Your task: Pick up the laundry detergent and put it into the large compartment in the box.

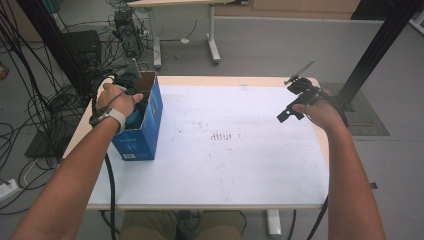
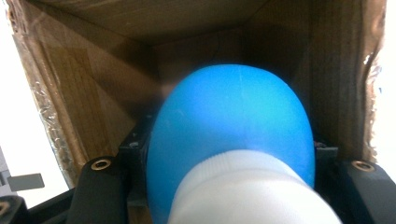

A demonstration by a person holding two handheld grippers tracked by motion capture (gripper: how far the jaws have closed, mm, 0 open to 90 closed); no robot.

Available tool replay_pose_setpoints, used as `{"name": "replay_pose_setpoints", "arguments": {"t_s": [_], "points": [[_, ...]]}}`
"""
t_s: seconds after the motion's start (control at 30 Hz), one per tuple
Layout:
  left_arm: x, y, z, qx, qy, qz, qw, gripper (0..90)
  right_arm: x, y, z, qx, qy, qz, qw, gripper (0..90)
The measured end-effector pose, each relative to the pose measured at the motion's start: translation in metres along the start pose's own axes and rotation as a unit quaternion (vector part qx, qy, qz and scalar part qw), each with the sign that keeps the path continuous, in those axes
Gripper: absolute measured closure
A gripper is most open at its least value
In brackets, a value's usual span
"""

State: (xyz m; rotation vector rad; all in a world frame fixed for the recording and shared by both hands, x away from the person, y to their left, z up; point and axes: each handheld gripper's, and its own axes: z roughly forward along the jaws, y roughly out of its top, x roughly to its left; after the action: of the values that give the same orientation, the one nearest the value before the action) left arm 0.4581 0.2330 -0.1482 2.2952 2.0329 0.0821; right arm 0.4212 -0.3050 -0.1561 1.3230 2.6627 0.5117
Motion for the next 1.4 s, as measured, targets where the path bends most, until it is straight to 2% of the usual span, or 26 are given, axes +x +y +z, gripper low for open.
{"name": "replay_pose_setpoints", "arguments": {"t_s": [1.4], "points": [[0.0056, -0.0032, 0.0001, -0.002, -0.007, 0.000, 1.0000, 37.6, 0.0023, -0.0014, -0.0021, 0.001, -0.001, 0.000, 1.0000, 9.5]]}}
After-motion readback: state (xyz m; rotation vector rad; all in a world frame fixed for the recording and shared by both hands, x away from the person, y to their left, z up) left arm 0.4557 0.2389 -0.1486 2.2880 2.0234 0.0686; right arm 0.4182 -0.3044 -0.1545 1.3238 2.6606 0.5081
